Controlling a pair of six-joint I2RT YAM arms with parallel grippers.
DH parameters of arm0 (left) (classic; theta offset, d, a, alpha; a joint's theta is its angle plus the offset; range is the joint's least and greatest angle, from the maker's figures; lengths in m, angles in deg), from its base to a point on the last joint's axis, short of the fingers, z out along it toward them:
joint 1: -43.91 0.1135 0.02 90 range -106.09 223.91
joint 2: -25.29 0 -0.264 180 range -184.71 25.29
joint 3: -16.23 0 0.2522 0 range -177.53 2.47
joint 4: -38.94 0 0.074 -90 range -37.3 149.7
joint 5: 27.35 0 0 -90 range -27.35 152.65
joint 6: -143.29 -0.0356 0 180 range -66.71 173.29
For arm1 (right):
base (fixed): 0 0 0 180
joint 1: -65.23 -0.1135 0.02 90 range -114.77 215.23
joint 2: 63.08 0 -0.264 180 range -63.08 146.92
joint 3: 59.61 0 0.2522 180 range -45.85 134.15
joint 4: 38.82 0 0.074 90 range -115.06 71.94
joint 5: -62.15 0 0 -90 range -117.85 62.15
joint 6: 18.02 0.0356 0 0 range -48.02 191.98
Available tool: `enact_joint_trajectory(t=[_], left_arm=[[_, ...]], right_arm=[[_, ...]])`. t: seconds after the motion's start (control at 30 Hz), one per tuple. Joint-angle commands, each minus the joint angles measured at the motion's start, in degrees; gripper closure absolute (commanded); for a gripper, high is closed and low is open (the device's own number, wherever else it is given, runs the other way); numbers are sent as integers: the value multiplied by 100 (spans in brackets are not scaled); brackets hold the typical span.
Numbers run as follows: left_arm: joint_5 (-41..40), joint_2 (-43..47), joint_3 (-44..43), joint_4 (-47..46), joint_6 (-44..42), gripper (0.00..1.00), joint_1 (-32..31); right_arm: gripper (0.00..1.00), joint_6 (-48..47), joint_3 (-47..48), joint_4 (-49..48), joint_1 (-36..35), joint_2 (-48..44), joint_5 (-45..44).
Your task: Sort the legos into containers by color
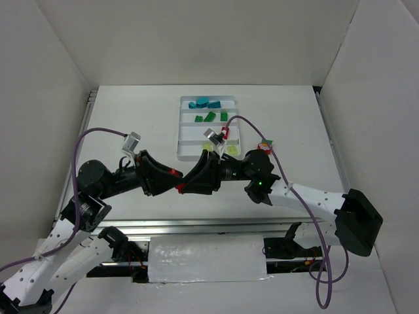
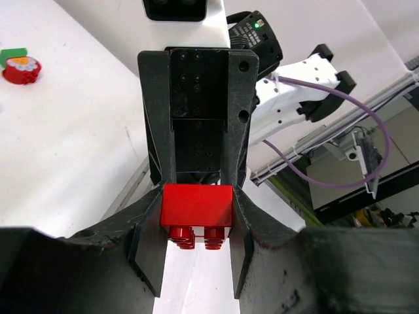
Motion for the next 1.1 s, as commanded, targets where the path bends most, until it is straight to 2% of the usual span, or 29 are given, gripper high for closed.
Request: enact_joint_trajectory(t=[0.0,0.03,0.07,0.1,0.2,0.33,0.37,0.43,0.47,0.5,0.53,0.6,0.7,0.77,0.93,1.07], left_arm=[[-205,38,-265,219,-284,66,-55],[-441,46,-300,300,-389,51,-55],[-565,47,-370,501,-416,8,-55],[-723,47,-414,616,-434,0,-55],[-1452,-102,-844,1283,-697,0,-55],[-3480,-436,-1678,2758,-760,0,-55],[-4538,-515,-2002,3458,-707,0,-55],[-5458,-708,-2242,4103,-540,0,-64],[-6115,-753,-2295,4533,-513,0,-56],[-6321,-779,-2261,4650,-522,0,-55],[-6463,-762,-2182,4712,-591,1,-47],[-6613,-675,-1884,4766,-749,0,-47],[-6456,-491,-1383,4660,-899,0,-47],[-6385,-376,-1058,4564,-900,0,-47],[-6078,-261,-1021,4476,-1067,1,-73],[-5911,-323,-1021,4458,-1154,1,-90]], right_arm=[[100,-63,214,8,-57,188,-97],[100,-72,197,26,-66,214,-88],[100,-89,153,52,-57,223,-79],[100,-124,118,96,-57,232,-114],[100,-361,12,525,30,293,-500],[100,-564,82,1632,434,653,-1036],[100,-547,91,1747,531,741,-1142],[100,-617,300,2350,891,1013,-1484],[100,-652,441,2703,996,1101,-1712],[100,-635,599,3081,1198,1320,-2341],[100,-617,1010,3868,1321,1470,-2617],[100,-704,1486,4758,1602,1997,-3117],[100,-819,2652,5725,1779,2656,-4039],[100,-880,3191,6211,1841,3208,-4393],[100,-1065,4973,7468,1894,4221,-5342],[100,-1197,5996,8225,1929,5099,-5826]])
